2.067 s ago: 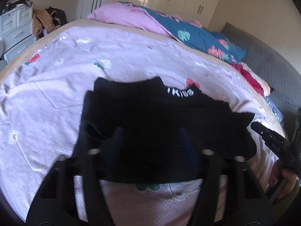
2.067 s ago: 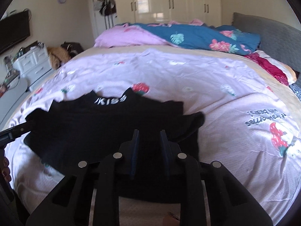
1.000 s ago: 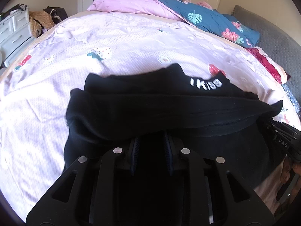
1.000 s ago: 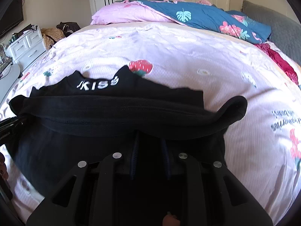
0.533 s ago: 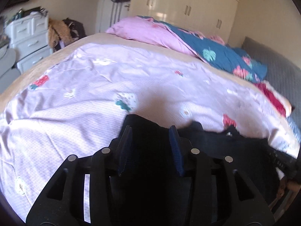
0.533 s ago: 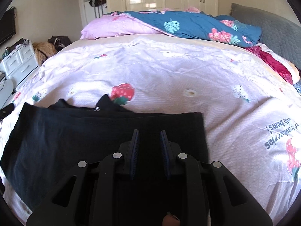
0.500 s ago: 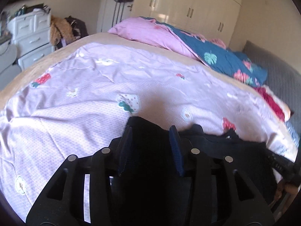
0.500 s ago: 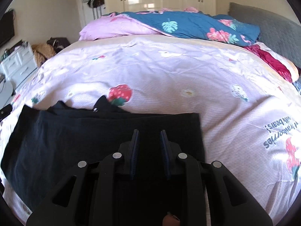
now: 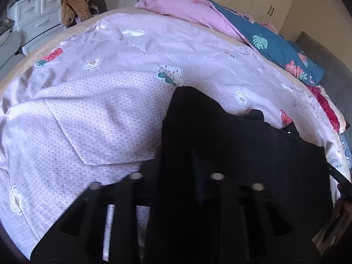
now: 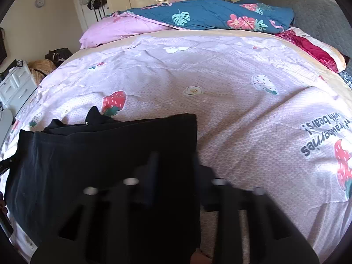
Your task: Fold small clothes
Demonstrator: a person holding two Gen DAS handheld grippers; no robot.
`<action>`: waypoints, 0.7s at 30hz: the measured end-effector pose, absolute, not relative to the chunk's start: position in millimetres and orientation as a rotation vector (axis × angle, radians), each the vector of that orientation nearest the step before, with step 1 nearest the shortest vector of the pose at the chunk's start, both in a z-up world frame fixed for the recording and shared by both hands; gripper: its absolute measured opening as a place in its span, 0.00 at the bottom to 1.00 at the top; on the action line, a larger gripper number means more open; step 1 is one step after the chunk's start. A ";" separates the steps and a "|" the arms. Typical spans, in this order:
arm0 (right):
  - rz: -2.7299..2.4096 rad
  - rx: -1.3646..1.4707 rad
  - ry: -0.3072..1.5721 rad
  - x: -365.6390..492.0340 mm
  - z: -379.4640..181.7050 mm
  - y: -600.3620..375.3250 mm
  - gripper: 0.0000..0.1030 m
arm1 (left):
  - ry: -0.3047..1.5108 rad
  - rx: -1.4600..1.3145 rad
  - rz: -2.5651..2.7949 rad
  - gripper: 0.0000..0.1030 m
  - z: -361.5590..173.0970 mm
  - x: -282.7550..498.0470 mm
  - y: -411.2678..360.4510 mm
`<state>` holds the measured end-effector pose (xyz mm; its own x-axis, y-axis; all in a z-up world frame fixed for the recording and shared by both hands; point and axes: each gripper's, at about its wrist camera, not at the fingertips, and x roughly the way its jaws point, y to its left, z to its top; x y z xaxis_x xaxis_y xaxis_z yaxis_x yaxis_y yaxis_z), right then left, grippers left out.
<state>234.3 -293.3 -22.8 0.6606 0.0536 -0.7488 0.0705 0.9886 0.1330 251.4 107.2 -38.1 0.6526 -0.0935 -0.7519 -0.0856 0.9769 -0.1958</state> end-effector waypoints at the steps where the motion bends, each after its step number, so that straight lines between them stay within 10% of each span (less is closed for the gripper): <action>1: -0.004 0.167 0.844 233.5 -21.7 -293.3 0.07 | 0.856 -0.206 0.002 0.05 -37.2 251.2 105.8; 21: -0.067 0.175 0.773 231.0 -10.1 -296.8 0.10 | 0.816 -0.232 0.041 0.06 -26.4 240.4 121.2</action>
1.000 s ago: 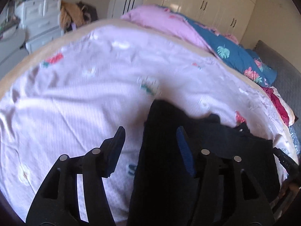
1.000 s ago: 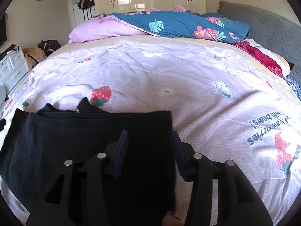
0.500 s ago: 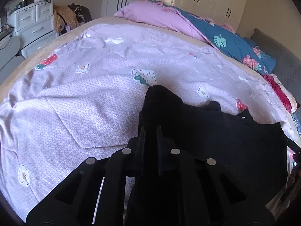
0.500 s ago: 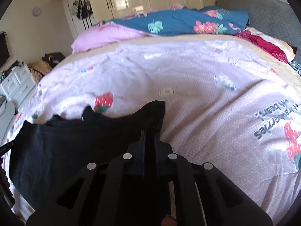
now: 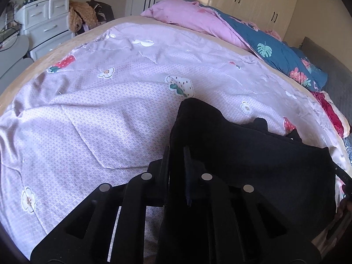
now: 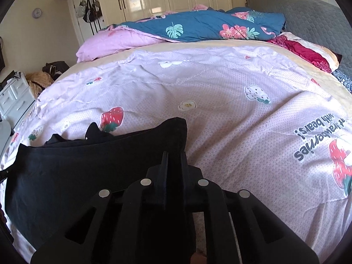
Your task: Fold small clothes
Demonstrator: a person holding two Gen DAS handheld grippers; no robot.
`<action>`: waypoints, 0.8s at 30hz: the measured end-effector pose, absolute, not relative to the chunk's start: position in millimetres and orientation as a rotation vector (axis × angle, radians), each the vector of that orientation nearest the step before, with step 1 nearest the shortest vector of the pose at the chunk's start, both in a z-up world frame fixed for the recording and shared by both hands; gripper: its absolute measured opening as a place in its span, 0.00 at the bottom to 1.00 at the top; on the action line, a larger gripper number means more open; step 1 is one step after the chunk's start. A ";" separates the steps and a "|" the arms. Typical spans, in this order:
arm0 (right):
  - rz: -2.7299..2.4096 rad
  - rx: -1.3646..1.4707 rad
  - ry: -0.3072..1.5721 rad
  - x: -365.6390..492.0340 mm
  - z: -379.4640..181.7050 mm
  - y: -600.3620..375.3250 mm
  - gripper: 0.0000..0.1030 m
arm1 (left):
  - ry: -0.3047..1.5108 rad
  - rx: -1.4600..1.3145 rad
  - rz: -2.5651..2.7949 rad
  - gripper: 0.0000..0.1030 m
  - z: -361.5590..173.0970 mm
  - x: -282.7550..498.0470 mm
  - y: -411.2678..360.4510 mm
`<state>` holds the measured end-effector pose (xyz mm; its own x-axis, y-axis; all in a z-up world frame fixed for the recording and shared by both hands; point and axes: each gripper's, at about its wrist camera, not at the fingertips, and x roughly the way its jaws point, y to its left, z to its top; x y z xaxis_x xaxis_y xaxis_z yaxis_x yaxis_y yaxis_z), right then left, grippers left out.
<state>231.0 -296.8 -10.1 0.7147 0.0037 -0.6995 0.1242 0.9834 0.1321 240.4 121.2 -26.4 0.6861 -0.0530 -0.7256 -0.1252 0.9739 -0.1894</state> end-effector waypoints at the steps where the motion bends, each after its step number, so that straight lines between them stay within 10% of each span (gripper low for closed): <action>1: -0.068 0.175 0.774 229.2 -10.5 -295.7 0.15 | 0.814 -0.232 0.041 0.08 -25.1 239.1 121.2; 6: -0.058 0.175 0.772 220.8 -7.1 -292.0 0.38 | 0.805 -0.222 0.033 0.11 -18.5 231.7 118.8; 11: -0.020 0.126 0.755 209.8 3.3 -280.0 0.58 | 0.793 -0.211 0.019 0.39 -9.4 220.8 113.0; 24: 0.107 0.022 0.763 166.6 11.4 -238.3 0.72 | 0.779 -0.139 -0.027 0.85 1.4 191.1 81.7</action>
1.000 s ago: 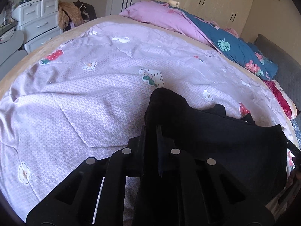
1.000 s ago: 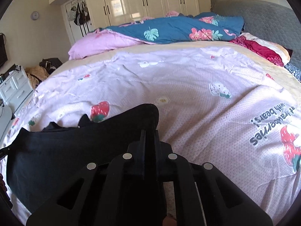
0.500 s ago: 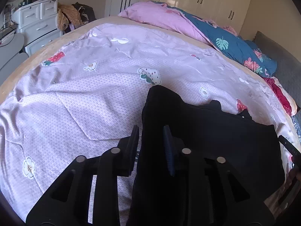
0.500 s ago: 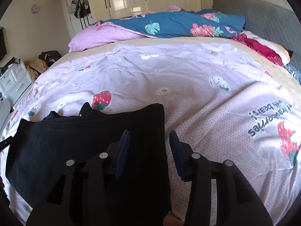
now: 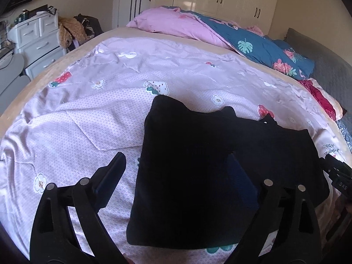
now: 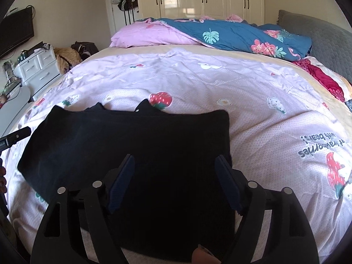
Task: Fold small clothes
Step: 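Open both tools and press the folded shirt flat on the bed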
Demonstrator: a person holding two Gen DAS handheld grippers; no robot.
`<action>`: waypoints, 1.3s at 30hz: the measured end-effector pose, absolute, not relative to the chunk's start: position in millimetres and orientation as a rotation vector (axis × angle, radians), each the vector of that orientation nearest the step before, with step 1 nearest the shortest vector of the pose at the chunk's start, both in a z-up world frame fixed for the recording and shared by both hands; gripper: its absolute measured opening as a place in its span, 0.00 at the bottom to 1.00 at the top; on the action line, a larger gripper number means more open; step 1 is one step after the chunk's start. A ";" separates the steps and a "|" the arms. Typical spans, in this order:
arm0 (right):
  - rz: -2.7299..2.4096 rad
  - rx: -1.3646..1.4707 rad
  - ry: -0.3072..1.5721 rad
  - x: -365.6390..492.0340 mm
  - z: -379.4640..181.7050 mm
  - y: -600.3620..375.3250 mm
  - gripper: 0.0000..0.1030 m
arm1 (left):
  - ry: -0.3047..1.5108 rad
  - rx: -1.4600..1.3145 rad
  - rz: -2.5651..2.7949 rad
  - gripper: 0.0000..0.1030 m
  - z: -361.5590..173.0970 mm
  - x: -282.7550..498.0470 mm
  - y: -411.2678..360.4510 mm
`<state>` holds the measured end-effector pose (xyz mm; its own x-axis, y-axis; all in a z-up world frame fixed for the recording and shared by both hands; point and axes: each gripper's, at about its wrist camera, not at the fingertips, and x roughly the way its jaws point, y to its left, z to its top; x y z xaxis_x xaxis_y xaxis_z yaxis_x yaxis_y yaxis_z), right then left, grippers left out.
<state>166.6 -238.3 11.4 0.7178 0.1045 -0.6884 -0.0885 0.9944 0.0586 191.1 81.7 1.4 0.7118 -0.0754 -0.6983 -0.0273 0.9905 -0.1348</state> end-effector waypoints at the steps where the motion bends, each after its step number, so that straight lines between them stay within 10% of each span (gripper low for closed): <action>1: 0.116 0.012 0.773 162.1 8.6 -234.8 0.72 | 0.784 -0.132 -0.034 0.86 -0.3 187.9 78.2; 39: 0.114 -0.001 0.863 109.0 -17.6 -217.5 0.83 | 0.921 -0.083 -0.150 0.86 -38.3 153.7 42.8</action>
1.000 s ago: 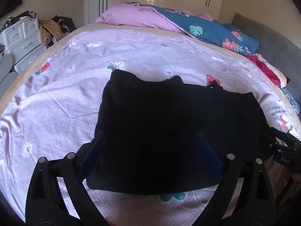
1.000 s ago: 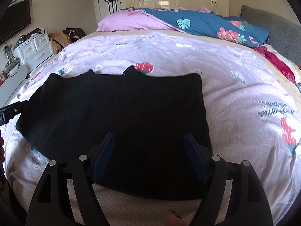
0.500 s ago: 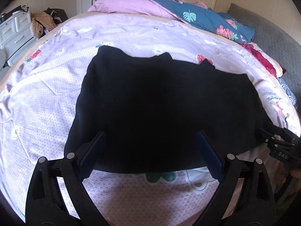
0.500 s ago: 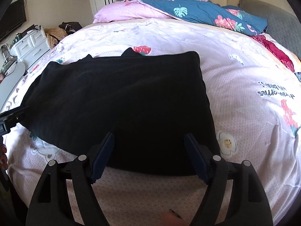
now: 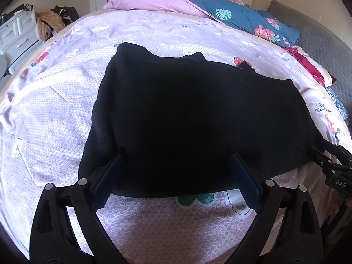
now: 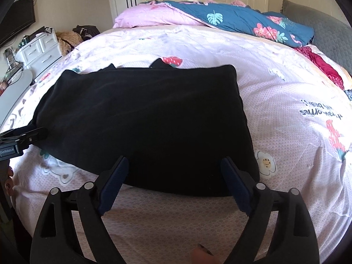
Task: Fold small clothes
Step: 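Open both tools and press the folded shirt flat on the bed, then grasp the edge of the folded black shirt with both tools together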
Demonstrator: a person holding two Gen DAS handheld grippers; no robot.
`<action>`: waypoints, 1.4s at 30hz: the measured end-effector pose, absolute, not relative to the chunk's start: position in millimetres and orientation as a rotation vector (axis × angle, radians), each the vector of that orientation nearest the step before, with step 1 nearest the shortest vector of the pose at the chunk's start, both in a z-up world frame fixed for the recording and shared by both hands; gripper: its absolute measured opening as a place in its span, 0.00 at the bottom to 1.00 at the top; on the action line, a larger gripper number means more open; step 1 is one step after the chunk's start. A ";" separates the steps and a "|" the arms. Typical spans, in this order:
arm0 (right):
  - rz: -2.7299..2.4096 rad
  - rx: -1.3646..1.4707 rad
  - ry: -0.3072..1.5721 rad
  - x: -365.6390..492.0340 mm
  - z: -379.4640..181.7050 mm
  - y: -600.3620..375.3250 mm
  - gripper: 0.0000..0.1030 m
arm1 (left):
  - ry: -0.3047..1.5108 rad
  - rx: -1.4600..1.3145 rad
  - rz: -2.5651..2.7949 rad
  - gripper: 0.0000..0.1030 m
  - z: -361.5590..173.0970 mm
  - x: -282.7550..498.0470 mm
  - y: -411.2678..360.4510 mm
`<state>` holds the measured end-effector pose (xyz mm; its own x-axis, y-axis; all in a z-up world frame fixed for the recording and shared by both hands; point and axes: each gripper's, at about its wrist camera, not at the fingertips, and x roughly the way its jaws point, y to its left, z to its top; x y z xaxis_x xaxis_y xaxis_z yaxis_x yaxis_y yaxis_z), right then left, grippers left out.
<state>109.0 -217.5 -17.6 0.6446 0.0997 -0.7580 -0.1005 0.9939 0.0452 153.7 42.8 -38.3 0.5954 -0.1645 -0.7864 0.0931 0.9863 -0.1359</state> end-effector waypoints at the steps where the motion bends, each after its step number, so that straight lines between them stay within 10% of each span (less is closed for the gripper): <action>1: 0.122 -0.005 0.855 107.4 -15.1 -215.0 0.85 | 0.919 -0.087 -0.151 0.86 -36.9 153.0 44.2; 42: 0.357 -0.282 0.716 82.6 1.3 -77.3 0.92 | 0.868 -0.206 0.059 0.91 -20.8 156.2 125.1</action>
<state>82.6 -77.3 1.3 0.6984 0.2208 -0.6808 -0.4108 0.9026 -0.1287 156.2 125.1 -20.8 0.6458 -0.0316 -0.7629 -0.1354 0.9786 -0.1552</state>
